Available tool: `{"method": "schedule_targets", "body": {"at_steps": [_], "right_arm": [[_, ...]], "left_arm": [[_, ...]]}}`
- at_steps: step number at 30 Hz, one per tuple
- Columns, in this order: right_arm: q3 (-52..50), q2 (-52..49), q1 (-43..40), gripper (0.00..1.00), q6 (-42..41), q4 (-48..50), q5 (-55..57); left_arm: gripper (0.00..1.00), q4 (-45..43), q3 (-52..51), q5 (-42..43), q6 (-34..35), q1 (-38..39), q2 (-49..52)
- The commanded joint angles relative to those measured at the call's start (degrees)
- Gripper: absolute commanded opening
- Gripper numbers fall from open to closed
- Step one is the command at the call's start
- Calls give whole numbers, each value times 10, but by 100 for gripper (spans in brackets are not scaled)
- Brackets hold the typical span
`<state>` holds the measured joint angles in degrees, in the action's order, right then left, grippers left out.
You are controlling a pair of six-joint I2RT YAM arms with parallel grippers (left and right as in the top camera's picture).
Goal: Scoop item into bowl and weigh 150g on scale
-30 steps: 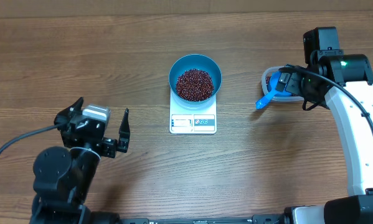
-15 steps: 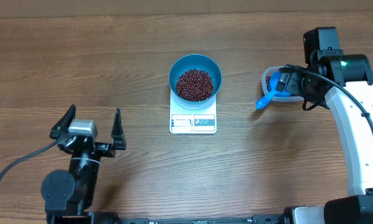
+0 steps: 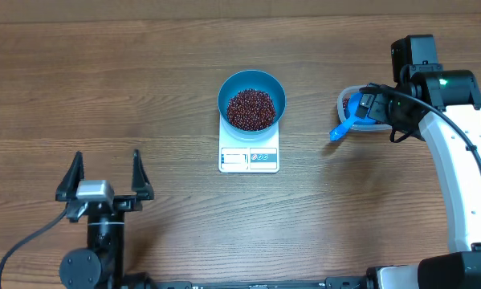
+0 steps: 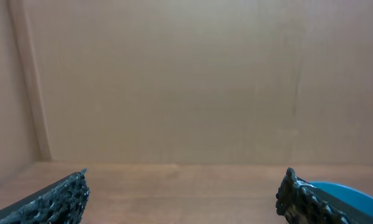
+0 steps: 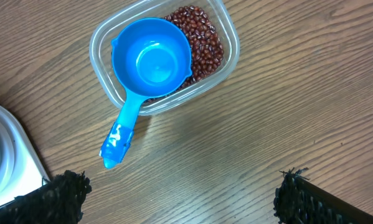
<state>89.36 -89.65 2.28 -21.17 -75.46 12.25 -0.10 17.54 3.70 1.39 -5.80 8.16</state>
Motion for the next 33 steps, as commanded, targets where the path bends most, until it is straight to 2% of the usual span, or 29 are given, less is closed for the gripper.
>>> {"method": "schedule_targets", "body": {"at_steps": [1,11,17,26,33], "right_arm": [[18,0,-2,100,7,3,1],[18,0,-2,100,7,3,1],[18,-1,-2,100,7,3,1],[18,0,-2,100,7,3,1],[18,-1,-2,100,7,3,1]], "left_arm": [[100,-23,-29,-12,6,-10,-29],[100,-181,-128,-14,6,-14,-78],[100,-241,-165,-13,6,-14,-80],[99,-215,-173,-12,23,-14,-80],[100,-121,-173,-11,23,-14,-80]]}}
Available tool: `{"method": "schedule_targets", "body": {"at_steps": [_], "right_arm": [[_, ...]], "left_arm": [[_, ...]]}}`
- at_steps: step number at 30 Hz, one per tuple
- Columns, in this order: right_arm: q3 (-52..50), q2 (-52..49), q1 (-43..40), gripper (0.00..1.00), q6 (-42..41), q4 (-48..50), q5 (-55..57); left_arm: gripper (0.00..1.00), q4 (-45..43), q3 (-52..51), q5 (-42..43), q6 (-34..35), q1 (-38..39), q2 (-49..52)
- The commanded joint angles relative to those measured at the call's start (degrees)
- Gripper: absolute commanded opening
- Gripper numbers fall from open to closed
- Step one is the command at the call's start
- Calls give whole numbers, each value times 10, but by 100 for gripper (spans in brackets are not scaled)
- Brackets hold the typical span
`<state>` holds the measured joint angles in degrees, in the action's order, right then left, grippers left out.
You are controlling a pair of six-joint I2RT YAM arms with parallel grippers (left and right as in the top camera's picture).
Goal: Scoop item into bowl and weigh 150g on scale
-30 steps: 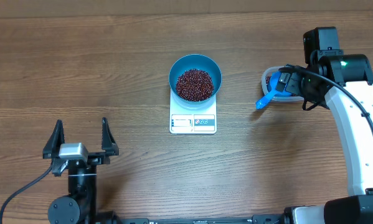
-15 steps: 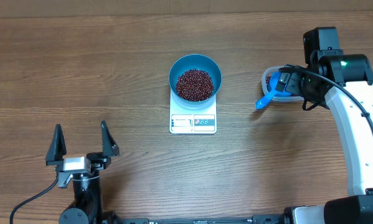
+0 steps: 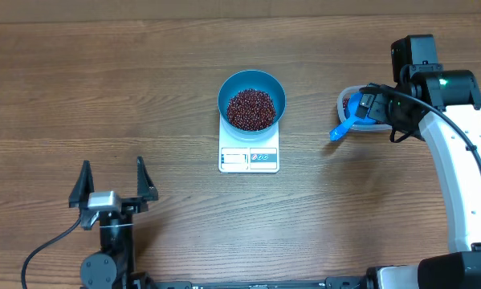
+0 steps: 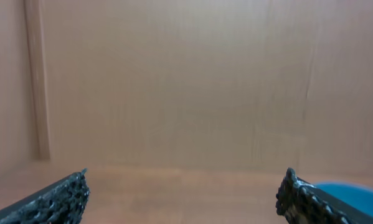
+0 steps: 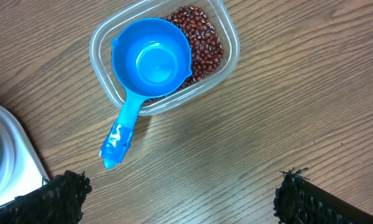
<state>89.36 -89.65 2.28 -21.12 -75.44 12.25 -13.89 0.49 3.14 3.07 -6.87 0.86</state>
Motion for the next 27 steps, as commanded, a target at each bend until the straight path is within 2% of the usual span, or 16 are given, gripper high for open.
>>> {"method": "schedule_targets", "body": {"at_steps": [1,11,27], "right_arm": [[18,-1,-2,100,6,3,1],[18,0,-2,100,6,3,1],[18,-1,-2,100,6,3,1]], "left_arm": [[100,31,-2,-6,6,-3,-7],[100,178,-2,20,9,-3,-7],[99,181,-2,13,2,-2,-7]]}}
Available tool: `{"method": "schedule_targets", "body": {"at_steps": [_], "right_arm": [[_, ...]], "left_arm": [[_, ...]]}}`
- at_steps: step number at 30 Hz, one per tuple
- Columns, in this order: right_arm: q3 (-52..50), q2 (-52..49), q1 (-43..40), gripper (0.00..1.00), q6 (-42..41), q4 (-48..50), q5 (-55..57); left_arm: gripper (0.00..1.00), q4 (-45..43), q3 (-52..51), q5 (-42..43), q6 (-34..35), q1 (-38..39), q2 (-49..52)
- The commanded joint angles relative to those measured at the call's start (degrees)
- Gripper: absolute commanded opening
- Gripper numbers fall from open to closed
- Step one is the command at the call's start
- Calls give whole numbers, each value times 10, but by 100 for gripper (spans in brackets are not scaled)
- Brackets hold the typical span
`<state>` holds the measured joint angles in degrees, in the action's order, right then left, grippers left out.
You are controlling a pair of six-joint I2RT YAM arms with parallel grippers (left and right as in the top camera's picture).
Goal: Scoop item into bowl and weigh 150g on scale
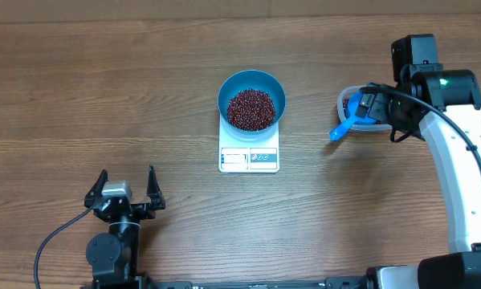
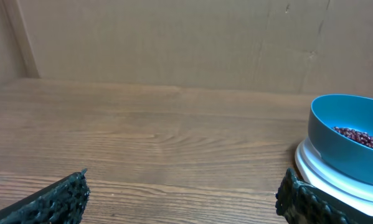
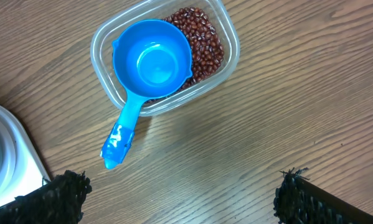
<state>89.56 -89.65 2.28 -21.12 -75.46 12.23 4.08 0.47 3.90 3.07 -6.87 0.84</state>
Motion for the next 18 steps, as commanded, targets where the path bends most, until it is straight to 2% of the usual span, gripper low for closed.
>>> {"method": "schedule_targets", "body": {"at_steps": [1,18], "right_arm": [[16,-1,-2,100,6,3,1],[16,-1,-2,100,6,3,2]], "left_arm": [[99,1,-2,5,2,-2,-6],[100,1,-2,5,2,-2,-6]]}}
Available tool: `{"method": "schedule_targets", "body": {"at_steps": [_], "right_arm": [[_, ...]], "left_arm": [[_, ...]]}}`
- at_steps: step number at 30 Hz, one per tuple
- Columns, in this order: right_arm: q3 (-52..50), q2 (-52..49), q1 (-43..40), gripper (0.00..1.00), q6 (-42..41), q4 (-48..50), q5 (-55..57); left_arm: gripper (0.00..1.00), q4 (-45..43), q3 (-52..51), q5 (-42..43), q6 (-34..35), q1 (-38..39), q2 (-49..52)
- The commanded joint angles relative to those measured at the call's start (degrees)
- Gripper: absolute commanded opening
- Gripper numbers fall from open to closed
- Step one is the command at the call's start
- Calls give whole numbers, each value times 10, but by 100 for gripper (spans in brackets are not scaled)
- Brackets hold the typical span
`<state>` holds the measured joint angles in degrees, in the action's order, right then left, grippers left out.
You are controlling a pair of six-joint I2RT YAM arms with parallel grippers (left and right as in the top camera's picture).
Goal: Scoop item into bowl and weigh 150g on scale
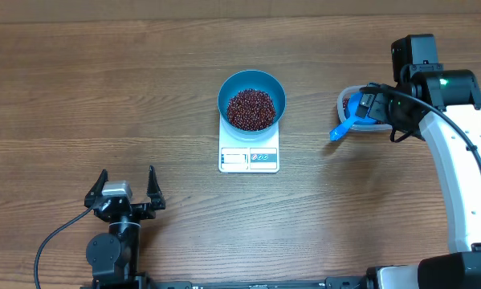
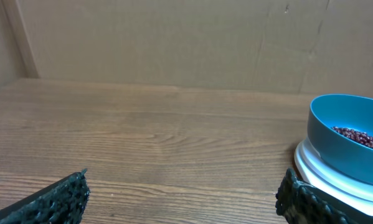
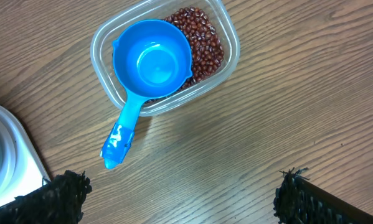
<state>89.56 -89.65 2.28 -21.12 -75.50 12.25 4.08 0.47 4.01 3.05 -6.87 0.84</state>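
A blue bowl [image 1: 252, 99] filled with red beans stands on a white scale [image 1: 249, 158] at the table's middle; the left wrist view shows the bowl [image 2: 345, 134] at its right edge. At the right, a clear container [image 3: 226, 46] holds red beans [image 3: 205, 40], and a blue scoop [image 3: 150, 62] lies in it, empty, with its handle hanging over the rim. My right gripper [image 3: 181, 199] hovers open over the table beside the container, holding nothing. My left gripper [image 1: 120, 190] sits low at the front left, open and empty.
A brown cardboard wall [image 2: 174, 37] stands behind the wooden table [image 1: 103, 88]. A corner of the scale [image 3: 5, 155] shows at the left of the right wrist view. The left arm's cable [image 1: 51, 245] trails at the front left.
My left gripper was first raised at the front left, open, its camera facing the cardboard wall. It was then a little nearer the front, and after that low down, with the table and bowl in its view. The right arm, scoop and bowl kept their places throughout.
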Motion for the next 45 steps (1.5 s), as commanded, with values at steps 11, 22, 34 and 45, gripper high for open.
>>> {"method": "schedule_targets", "body": {"at_steps": [11,22,34,45], "right_arm": [[16,-1,-2,100,6,4,1],[16,0,-2,100,6,4,1],[16,0,-2,100,6,3,1],[9,34,-2,100,6,112,-3]], "left_arm": [[100,1,-2,4,2,-2,-6],[99,1,-2,4,2,-2,-6],[99,1,-2,4,2,-2,-6],[99,1,-2,4,2,-2,-6]]}}
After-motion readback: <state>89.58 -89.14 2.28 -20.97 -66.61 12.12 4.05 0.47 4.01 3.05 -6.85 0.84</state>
